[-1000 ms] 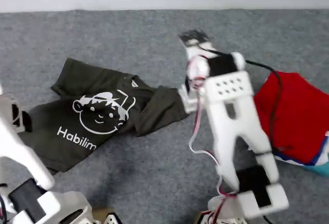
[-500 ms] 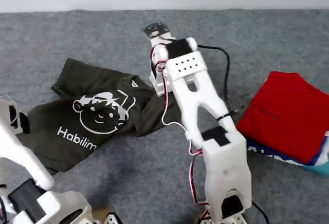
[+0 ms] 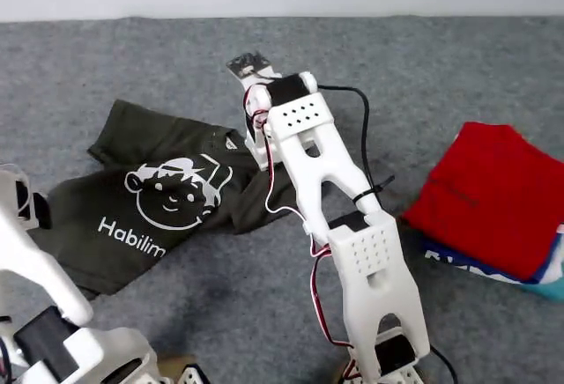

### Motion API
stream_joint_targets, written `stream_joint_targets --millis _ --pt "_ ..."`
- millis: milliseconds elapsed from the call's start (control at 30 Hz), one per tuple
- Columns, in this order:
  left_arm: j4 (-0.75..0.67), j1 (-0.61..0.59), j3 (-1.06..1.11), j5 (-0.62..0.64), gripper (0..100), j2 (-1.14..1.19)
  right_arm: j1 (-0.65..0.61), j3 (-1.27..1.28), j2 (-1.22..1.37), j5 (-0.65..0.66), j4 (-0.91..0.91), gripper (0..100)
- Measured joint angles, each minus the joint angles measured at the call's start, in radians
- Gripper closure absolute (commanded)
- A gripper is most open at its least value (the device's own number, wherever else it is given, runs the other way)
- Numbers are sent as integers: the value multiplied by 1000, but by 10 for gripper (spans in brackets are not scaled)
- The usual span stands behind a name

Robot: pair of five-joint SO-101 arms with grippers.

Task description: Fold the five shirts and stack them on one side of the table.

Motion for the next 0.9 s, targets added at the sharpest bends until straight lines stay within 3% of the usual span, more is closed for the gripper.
stream_joint_targets --millis 167,367,500,733,900 --pt "0 0 0 0 855 0 -5 0 40 0 0 811" --pt "0 0 17 0 856 -2 -15 0 49 72 0 994" --pt "0 0 61 0 856 -2 -20 0 49 176 0 990" --pt "0 0 107 0 937 -2 -17 0 31 203 3 988" --pt "-2 0 107 0 938 -2 -18 0 -75 244 9 988"
